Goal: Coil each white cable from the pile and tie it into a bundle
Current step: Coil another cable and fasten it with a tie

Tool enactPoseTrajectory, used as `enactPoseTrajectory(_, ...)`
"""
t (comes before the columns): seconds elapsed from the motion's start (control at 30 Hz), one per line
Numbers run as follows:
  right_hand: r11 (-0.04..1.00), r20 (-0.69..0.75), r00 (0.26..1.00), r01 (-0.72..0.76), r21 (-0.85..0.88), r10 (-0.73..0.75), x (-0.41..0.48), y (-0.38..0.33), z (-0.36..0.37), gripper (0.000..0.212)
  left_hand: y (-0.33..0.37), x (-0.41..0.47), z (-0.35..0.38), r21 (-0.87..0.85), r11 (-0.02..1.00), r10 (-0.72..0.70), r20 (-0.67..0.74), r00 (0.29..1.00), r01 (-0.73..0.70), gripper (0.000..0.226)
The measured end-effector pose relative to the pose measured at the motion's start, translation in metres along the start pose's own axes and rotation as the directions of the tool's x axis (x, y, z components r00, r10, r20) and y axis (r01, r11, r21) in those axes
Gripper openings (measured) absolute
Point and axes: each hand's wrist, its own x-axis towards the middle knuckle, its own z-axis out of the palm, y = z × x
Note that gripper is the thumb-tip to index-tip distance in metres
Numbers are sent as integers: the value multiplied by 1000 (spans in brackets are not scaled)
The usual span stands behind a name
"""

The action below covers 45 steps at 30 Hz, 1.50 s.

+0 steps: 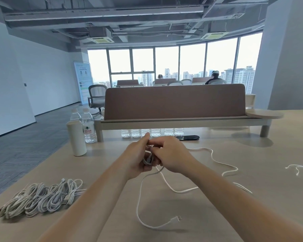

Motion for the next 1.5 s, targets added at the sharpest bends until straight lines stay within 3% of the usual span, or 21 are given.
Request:
enactPoseTrajectory(0.13,983,99,995,-50,178,33,-3,1,0,20,0,1,-2,-5,1000,11,-6,1000,-11,45)
enactPoseTrajectory(0.27,862,128,982,-182,474,137,-5,3,-2,11,0,5,-4,16,998,57,-95,994,-56,43)
enactPoseTrajectory(0.33,837,177,973,-219,501,149,-7,2,-7,7,0,7,-4,18,996,83,-130,988,-82,43)
enactPoseTrajectory(0.5,845,309,936,-301,442,171,-9,8,-12,13,3,7,-4,-45,992,108,-174,979,-117,50)
enactPoseTrajectory(0.73,902,369,914,-294,315,169,-11,16,-11,25,7,7,-5,-197,970,109,-166,980,-141,45)
enactPoseTrajectory(0.93,914,392,898,-316,256,200,-12,21,-10,30,10,5,-9,-230,964,100,-149,984,-133,51)
enactPoseTrajectory(1.07,941,451,860,-320,114,238,-17,29,-11,28,16,6,-21,-281,950,96,-166,981,-140,51)
enactPoseTrajectory(1.13,945,414,876,-312,97,247,-18,33,-10,26,18,4,-26,-255,958,100,-142,985,-134,50)
enactPoseTrajectory(1.3,958,153,949,-285,28,277,-11,28,-16,23,16,1,-26,-44,994,95,-61,994,-98,47)
enactPoseTrajectory(1.5,961,69,962,-259,-93,266,-4,17,-23,24,11,2,-18,137,989,62,17,998,-63,53)
